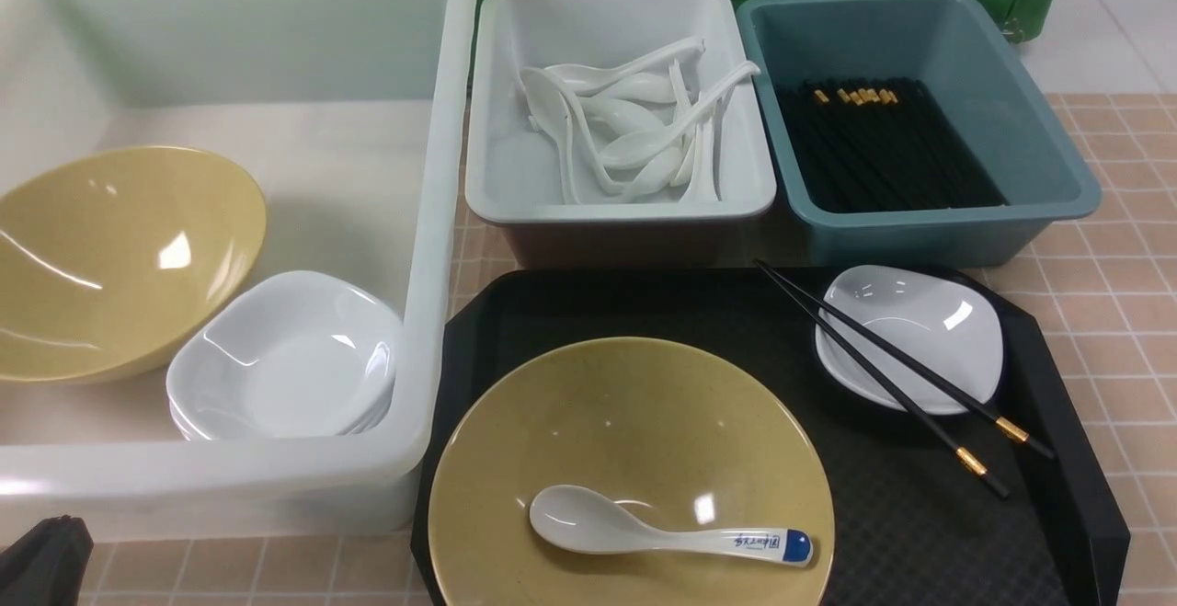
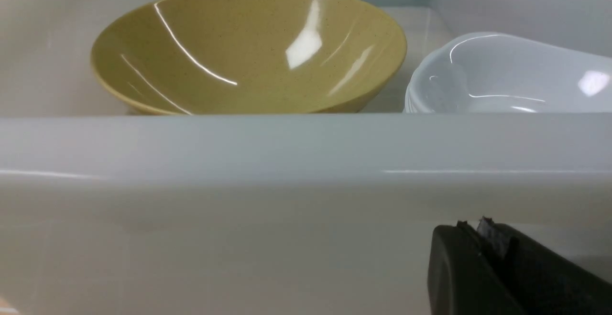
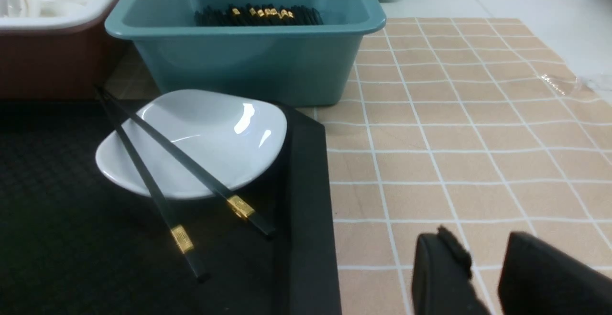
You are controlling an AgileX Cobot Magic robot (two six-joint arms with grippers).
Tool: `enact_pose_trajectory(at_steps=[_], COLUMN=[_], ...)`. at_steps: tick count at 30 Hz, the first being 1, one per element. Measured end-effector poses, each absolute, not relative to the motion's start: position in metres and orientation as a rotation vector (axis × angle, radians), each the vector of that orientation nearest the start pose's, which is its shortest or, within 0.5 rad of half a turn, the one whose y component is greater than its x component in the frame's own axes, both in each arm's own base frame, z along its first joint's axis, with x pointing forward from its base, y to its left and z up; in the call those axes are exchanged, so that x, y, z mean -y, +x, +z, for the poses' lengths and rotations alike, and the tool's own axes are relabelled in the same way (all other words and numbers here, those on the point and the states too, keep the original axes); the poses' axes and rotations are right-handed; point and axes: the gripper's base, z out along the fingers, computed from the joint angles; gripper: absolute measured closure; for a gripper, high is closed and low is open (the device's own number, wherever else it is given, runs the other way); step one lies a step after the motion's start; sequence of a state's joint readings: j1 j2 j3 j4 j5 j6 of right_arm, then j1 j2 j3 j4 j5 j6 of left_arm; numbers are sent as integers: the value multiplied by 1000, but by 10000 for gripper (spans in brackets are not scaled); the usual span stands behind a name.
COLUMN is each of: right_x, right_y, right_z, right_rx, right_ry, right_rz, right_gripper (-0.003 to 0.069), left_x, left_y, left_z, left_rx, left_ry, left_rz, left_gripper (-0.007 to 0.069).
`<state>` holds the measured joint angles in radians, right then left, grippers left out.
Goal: On brown table put chopsticks spoon bowls plates into blue grey white boxes.
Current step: 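Move the grippers toward the tableware on the black tray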
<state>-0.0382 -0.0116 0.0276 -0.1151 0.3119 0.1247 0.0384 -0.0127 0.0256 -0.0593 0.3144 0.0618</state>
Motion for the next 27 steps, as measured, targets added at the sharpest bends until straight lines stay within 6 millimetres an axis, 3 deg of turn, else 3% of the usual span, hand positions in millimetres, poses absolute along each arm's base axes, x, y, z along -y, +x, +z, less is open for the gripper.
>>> enact_pose_trajectory(at_steps=[12,16,18,19,20,22,27], right_x=[5,3,0,0,-3,-5,-6], right_y=[54,54,55,55,55,55,55], right_z=[177,178,180,180,182,183,184], right_rx=[-1808,-1787,-1734,-1726,-1655,-1569,-1540], right_ry=[71,180,404,433,670,899,960], right_rz=[-52,67,302,332,580,810,878], right_gripper=[421,421,421,421,421,421,421], left_x=[1,5,9,9,11,13,14], left_y=[54,55,55,55,55,56,56], left_z=[178,183,186,186,189,193,196], left_rx=[-1796,-1730,-1658,-1657,-1584,-1466,-1384], left_ry=[-57,-308,-548,-549,-730,-944,-1065], left_rz=[-33,-323,-601,-601,-811,-1063,-1217], left_gripper=[623,623,623,623,623,623,623])
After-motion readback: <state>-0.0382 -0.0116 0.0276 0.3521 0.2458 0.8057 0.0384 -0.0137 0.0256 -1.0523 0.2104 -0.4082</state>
